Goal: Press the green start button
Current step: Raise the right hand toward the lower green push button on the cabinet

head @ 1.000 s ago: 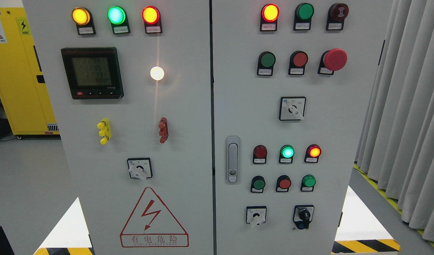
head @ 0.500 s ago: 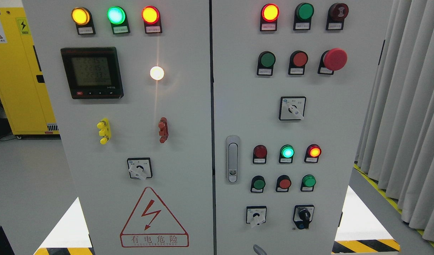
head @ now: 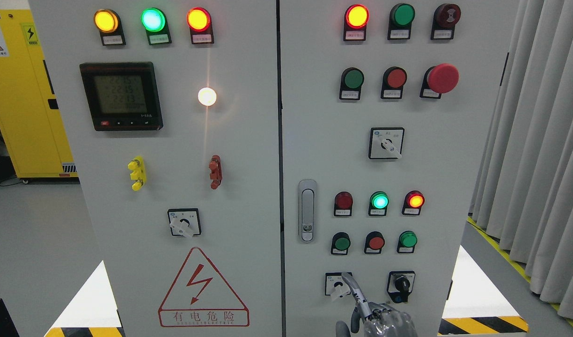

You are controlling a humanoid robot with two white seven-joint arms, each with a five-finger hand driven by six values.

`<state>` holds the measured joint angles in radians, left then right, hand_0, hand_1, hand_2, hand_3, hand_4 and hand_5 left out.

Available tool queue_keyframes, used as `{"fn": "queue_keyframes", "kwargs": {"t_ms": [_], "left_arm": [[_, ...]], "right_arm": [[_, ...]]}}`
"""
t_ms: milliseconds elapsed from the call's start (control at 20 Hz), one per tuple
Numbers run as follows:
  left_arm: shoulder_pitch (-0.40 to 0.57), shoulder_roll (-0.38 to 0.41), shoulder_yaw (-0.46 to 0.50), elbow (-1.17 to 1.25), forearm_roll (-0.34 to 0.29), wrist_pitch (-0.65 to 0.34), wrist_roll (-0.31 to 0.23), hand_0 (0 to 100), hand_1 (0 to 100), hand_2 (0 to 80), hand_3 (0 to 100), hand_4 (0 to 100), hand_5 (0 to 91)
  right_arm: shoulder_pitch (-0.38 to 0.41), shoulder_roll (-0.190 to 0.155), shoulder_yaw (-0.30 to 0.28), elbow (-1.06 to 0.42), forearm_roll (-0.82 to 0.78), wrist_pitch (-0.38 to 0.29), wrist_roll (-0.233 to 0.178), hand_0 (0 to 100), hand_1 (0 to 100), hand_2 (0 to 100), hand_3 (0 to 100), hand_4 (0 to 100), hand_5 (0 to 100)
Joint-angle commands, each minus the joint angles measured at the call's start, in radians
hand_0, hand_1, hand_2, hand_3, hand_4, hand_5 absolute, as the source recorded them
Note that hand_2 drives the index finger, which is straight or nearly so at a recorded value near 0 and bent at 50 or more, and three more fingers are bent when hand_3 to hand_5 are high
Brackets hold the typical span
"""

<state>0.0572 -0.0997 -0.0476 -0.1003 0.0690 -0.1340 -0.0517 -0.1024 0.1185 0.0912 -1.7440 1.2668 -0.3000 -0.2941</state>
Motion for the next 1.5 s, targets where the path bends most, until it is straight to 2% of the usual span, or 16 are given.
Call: {"fn": "queue_keyframes", "kwargs": {"t_ms": [0,650,1300,1450], "left_arm": [[0.000,0.000,0.000,0.001,0.000,0.001,0.000,12,56,0.0,0,0,0.0],[0.000,0.000,0.000,-0.001,0.000,0.001,0.000,12,56,0.0,0,0,0.0],[0.000,0.000,0.000,0.001,0.000,0.001,0.000,12,56,0.0,0,0,0.0],[0.001,0.000,0.000,0.001,0.000,0.001,0.000,12,56,0.0,0,0,0.0]], "right_arm": [[-0.097,-0.005,-0.054,0.115,0.060,0.019,0.000,66,96,0,94,100,100],[-0.134,-0.005,-0.041,0.181,0.059,0.045,0.003,73,97,0,94,100,100],[-0.149,-0.003,-0.031,0.196,0.057,0.050,0.006,74,97,0,94,100,100],[-0.157,-0.003,-0.024,0.196,0.051,0.082,0.009,74,97,0,94,100,100]]}}
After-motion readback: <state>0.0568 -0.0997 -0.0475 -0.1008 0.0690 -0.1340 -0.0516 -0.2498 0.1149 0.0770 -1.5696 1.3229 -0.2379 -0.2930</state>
